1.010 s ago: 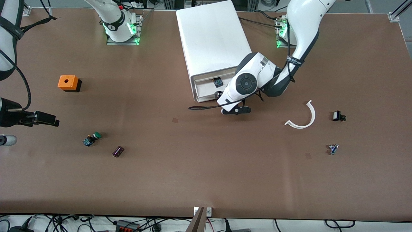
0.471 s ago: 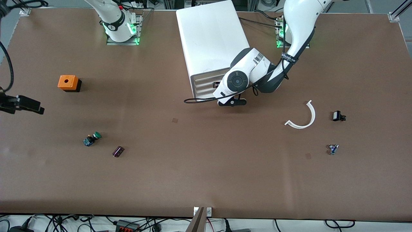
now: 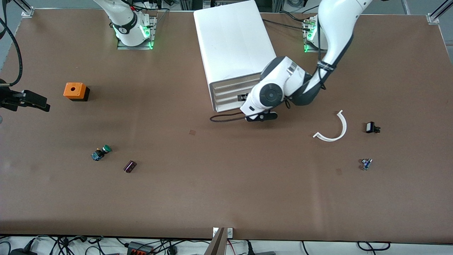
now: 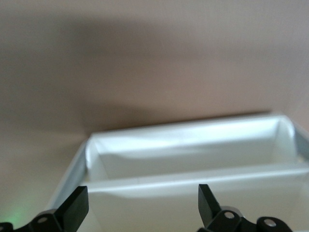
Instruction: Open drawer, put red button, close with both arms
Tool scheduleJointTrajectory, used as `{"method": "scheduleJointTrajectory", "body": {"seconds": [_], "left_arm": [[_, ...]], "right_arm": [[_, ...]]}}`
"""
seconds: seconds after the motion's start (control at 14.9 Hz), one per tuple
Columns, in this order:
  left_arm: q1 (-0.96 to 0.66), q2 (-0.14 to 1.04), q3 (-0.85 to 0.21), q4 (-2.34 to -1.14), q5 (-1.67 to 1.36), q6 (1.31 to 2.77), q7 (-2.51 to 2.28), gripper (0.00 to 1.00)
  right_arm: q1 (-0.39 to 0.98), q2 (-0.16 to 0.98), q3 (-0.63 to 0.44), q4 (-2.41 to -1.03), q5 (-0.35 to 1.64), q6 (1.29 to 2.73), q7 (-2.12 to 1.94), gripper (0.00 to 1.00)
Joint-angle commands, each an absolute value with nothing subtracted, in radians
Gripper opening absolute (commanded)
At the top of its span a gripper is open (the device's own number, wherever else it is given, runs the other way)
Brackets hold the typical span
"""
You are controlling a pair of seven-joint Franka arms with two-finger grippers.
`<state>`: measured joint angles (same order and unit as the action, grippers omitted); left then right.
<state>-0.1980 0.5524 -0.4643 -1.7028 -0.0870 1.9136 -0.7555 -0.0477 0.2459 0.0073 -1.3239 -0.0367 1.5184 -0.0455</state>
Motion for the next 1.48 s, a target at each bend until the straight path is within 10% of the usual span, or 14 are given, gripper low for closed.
{"method": "scheduleJointTrajectory", "body": {"seconds": [0.0,0.74,1.41], "left_arm": [[-0.123,0.534,-0.474,-1.593,0.036,1.818,-0.732,1.0],[0.087,0.465,-0.466,-1.293,0.179,1.462,-0.326,1.0],[0.0,0.108,-0.035,-1.578,-0.021,1.538,0.121,1.0]], "right_arm": [[-0.067,0.175,0.029,-1.423,-0.049,1.552,-0.031,1.0],[0.023,0.029,-0.075,-1.629,-0.034,1.659,-0.034,1.0],[0.023,-0.032,-0.074,-1.738,-0.037,1.698,-0.034,1.0]]}}
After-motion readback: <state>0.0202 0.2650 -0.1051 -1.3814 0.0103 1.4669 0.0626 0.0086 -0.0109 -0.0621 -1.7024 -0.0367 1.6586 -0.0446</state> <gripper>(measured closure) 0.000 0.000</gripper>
